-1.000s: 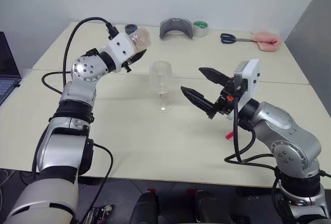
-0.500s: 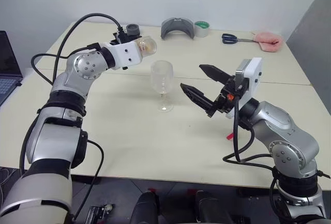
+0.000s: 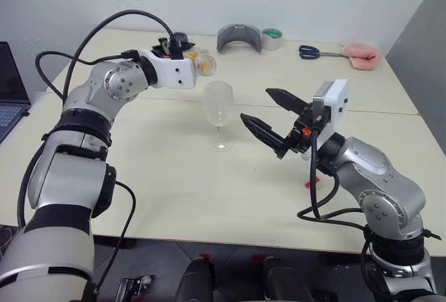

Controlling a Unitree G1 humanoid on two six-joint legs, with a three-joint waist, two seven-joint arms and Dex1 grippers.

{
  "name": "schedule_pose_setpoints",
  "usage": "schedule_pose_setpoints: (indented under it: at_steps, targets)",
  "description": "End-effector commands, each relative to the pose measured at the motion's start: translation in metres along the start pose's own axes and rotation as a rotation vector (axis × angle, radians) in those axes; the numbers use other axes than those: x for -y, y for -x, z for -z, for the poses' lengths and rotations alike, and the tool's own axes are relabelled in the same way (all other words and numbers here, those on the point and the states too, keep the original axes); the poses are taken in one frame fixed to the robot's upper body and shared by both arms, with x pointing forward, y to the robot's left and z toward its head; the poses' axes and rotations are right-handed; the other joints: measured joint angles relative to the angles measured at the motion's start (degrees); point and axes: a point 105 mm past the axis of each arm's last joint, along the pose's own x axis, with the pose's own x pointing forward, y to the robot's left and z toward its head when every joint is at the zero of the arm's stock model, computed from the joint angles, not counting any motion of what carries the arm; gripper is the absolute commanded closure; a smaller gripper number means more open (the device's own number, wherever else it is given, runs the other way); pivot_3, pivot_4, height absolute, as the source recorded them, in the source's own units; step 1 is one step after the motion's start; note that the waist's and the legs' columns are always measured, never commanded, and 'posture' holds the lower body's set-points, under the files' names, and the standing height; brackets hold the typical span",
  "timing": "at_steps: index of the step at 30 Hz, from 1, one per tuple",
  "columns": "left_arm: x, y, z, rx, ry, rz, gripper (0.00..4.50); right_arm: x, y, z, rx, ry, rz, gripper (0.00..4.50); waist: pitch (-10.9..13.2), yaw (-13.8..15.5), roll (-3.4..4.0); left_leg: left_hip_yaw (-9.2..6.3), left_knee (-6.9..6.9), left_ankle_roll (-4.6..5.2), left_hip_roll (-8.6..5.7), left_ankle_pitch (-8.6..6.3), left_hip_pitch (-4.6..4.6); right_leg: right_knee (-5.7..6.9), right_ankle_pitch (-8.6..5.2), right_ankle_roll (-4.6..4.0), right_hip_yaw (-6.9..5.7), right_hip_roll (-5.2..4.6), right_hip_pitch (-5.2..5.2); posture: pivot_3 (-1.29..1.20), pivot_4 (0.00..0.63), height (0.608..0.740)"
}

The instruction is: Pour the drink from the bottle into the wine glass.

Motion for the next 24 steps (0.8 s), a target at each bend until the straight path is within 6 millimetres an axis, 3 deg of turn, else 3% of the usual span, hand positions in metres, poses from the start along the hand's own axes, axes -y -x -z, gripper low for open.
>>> schedule_pose_setpoints:
  at_steps: [1,24]
  targets:
    - [-0.0246,0.0035,-0.0042,0.017,-0.057,-0.058,2.89,-0.0029,-0.0011,-0.0119,0.044,0.037,-0.016,0.0,0.0,-0.01,0.0,0.0,0.0,0.0,0.0,0.0,0.0,0.01,0.0,0.0,0.0,0.0,0.0,0.0,0.15,0.74]
    - [-0.0328,0.0,-0.0064,0.007,-0.2,-0.041,2.89,-0.0006,-0.0015,-0.0107,0.041,0.037,0.004,0.0,0.0,0.01,0.0,0.02,0.24,0.0,-0.02,0.0,0.0,0.31,0.0,0.0,0.0,0.0,-0.03,0.0,0.15,0.74]
